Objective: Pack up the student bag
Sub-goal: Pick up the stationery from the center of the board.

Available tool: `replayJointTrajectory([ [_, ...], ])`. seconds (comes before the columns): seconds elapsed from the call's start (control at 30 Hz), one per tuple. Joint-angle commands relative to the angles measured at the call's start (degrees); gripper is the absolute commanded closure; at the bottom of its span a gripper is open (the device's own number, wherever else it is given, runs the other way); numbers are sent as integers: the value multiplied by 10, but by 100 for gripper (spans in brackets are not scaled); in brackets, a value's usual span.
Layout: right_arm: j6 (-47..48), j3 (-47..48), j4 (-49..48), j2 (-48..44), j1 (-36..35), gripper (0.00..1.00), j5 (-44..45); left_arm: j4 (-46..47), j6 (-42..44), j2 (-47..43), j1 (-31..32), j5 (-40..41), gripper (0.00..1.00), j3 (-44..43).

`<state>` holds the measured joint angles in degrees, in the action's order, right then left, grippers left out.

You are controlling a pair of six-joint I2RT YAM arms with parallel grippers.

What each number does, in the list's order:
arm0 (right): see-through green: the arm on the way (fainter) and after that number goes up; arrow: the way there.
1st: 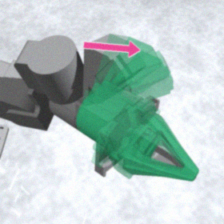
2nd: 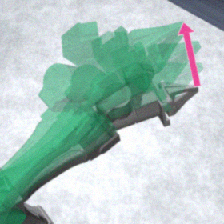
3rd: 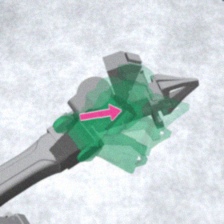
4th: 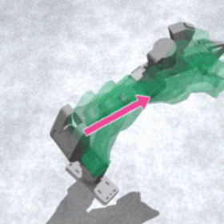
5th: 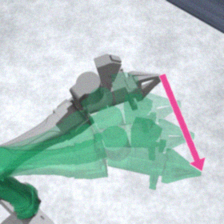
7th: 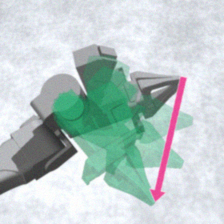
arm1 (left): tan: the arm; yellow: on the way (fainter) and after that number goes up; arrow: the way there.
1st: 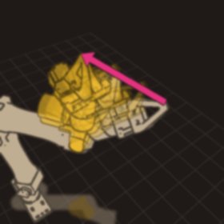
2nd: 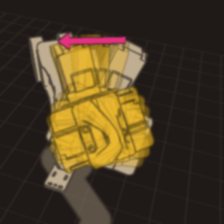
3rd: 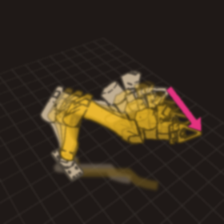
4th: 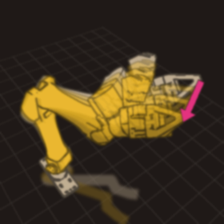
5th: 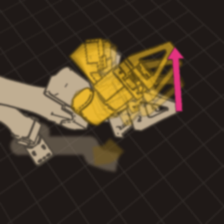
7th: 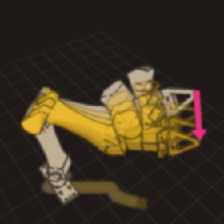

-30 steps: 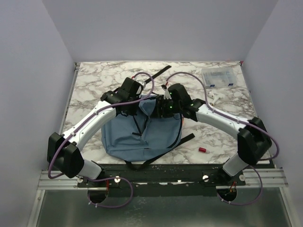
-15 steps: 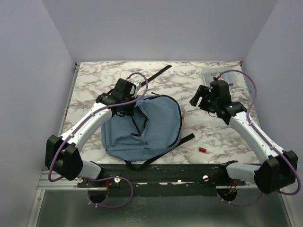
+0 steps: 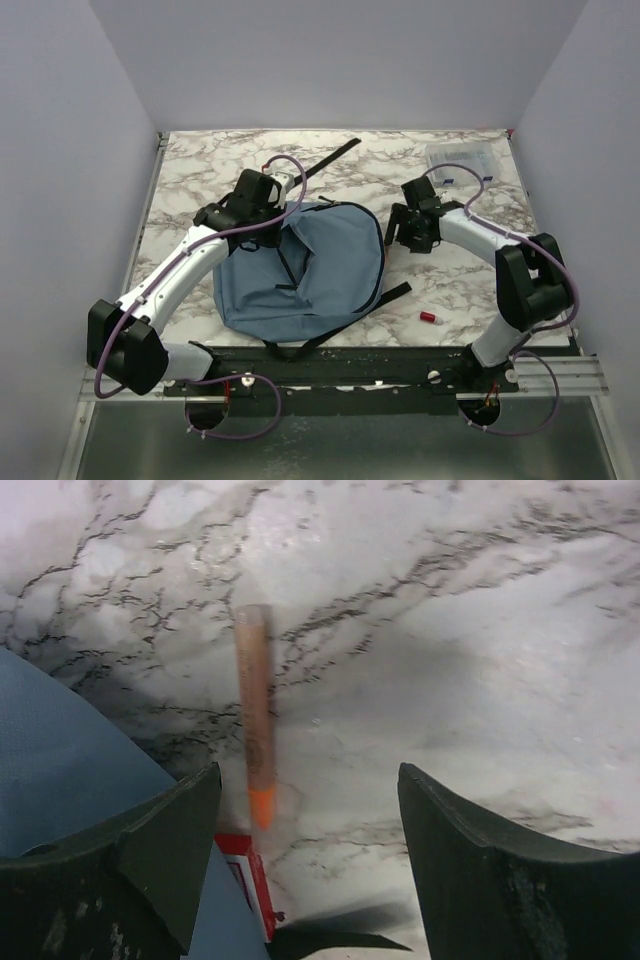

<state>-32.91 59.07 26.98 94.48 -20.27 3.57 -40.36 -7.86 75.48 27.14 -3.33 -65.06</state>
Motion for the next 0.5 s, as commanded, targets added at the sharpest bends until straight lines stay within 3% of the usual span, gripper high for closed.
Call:
replayJointTrajectory([
  [0.0,-2,32,-25,40,-26,25,20,-4,1,-23,-8,6,100,3],
  [0.27,-8,34,-46,102,-45,32,63,2,-3,-6,-8,-20,100,2],
  [0.47,-16,0,-53,106,-47,71,92,9,-2,5,-9,-5,100,6],
])
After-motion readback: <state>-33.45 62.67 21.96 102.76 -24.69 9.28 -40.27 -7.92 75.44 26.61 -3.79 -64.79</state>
